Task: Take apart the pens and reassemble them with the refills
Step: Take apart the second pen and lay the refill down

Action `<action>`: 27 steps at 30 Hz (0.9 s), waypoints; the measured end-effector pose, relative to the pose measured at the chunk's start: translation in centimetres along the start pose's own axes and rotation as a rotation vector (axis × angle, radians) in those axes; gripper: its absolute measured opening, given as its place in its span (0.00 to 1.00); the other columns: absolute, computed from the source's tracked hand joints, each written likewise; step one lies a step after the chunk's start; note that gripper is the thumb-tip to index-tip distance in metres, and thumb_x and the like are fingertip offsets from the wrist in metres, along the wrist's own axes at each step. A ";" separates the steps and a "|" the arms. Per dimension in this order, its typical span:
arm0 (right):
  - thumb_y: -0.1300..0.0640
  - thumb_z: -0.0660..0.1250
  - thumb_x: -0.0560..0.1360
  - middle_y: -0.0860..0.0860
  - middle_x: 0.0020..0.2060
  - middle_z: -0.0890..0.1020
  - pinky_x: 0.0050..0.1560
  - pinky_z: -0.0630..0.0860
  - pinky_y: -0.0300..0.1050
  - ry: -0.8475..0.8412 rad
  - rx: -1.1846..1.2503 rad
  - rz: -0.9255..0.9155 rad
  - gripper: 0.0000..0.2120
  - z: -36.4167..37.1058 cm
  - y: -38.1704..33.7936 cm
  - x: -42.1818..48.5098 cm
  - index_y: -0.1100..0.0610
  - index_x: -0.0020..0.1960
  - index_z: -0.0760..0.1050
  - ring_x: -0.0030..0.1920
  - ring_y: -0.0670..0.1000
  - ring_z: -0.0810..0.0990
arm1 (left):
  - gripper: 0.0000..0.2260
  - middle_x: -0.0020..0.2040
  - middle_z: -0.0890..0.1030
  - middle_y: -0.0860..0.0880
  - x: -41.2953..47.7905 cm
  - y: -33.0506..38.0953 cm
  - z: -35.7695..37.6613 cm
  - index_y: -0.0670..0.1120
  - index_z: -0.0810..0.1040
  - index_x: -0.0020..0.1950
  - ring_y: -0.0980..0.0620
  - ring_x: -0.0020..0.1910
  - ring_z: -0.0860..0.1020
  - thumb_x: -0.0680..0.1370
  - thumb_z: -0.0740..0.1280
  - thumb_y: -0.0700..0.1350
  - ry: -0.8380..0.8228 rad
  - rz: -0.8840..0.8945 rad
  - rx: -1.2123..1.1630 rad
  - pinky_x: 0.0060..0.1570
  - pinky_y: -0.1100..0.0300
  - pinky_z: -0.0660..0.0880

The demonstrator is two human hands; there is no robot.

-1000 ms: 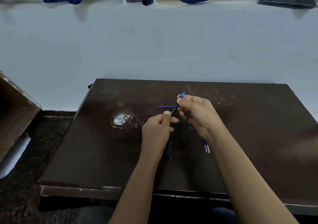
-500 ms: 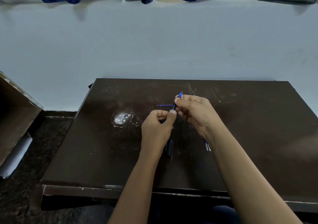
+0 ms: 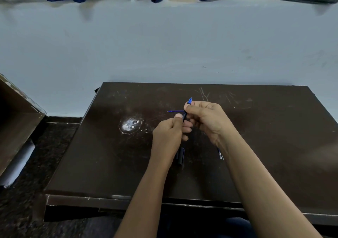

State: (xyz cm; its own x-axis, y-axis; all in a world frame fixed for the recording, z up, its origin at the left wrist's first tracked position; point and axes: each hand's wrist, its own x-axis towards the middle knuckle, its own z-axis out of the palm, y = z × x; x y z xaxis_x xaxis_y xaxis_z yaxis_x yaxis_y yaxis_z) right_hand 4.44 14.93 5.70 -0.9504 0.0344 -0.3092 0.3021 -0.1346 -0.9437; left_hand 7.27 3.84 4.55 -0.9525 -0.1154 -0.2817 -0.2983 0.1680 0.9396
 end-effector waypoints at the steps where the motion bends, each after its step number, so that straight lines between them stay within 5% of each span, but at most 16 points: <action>1: 0.61 0.69 0.73 0.51 0.28 0.75 0.36 0.71 0.38 0.002 -0.009 0.001 0.04 0.0 0.1 0.1 0.59 0.40 0.78 0.31 0.47 0.71 | 0.15 0.34 0.83 0.54 0.0 -0.1 -0.1 0.50 0.83 0.39 0.64 0.25 0.74 0.80 0.61 0.51 0.005 0.034 0.013 0.29 0.70 0.68; 7: 0.59 0.69 0.74 0.51 0.30 0.77 0.40 0.72 0.40 -0.031 -0.053 0.000 0.07 -0.3 0.2 0.4 0.57 0.37 0.78 0.33 0.47 0.73 | 0.10 0.36 0.82 0.55 0.0 -0.3 -0.3 0.50 0.82 0.42 0.62 0.31 0.74 0.79 0.64 0.49 -0.005 0.062 0.006 0.40 0.63 0.70; 13: 0.64 0.60 0.79 0.55 0.50 0.84 0.48 0.78 0.42 -0.200 0.113 0.064 0.10 -1.2 0.0 0.2 0.61 0.55 0.79 0.43 0.52 0.80 | 0.14 0.37 0.82 0.55 -0.1 0.1 -0.2 0.54 0.79 0.41 0.62 0.33 0.71 0.82 0.58 0.46 -0.114 0.001 0.048 0.49 0.57 0.68; 18: 0.59 0.72 0.72 0.54 0.40 0.85 0.56 0.76 0.48 -0.046 0.021 -0.051 0.05 -0.7 0.6 0.4 0.60 0.45 0.83 0.45 0.51 0.81 | 0.13 0.34 0.81 0.56 0.1 -0.4 -0.5 0.54 0.79 0.38 0.62 0.29 0.71 0.80 0.61 0.45 -0.058 0.076 0.044 0.44 0.60 0.68; 21: 0.54 0.76 0.68 0.52 0.36 0.85 0.61 0.75 0.54 0.022 -0.044 -0.080 0.08 -0.2 1.0 0.4 0.59 0.40 0.85 0.44 0.51 0.81 | 0.12 0.34 0.81 0.55 0.1 -0.4 -0.7 0.54 0.79 0.39 0.64 0.29 0.73 0.80 0.62 0.45 0.001 0.138 0.119 0.35 0.70 0.69; 24: 0.54 0.74 0.71 0.50 0.38 0.85 0.54 0.76 0.47 0.004 -0.014 -0.038 0.05 0.0 1.3 0.4 0.56 0.41 0.83 0.42 0.47 0.81 | 0.10 0.36 0.81 0.54 0.0 -0.4 -0.9 0.50 0.80 0.41 0.63 0.32 0.74 0.80 0.62 0.43 0.061 0.192 0.180 0.32 0.79 0.68; 27: 0.48 0.70 0.74 0.48 0.40 0.84 0.44 0.75 0.41 -0.057 0.041 0.155 0.08 -0.2 1.8 0.6 0.53 0.45 0.79 0.39 0.45 0.82 | 0.09 0.40 0.83 0.50 0.2 -0.7 -1.1 0.47 0.79 0.42 0.60 0.33 0.75 0.79 0.62 0.42 0.157 0.200 0.202 0.29 0.74 0.69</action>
State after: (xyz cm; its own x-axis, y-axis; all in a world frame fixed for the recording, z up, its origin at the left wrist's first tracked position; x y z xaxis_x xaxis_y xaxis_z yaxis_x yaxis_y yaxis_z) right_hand 4.40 14.94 3.75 -0.8954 -0.0465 -0.4427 0.4437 -0.1743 -0.8791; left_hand 7.39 2.57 4.04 -0.9771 -0.2076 -0.0467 -0.1269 0.3920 0.9112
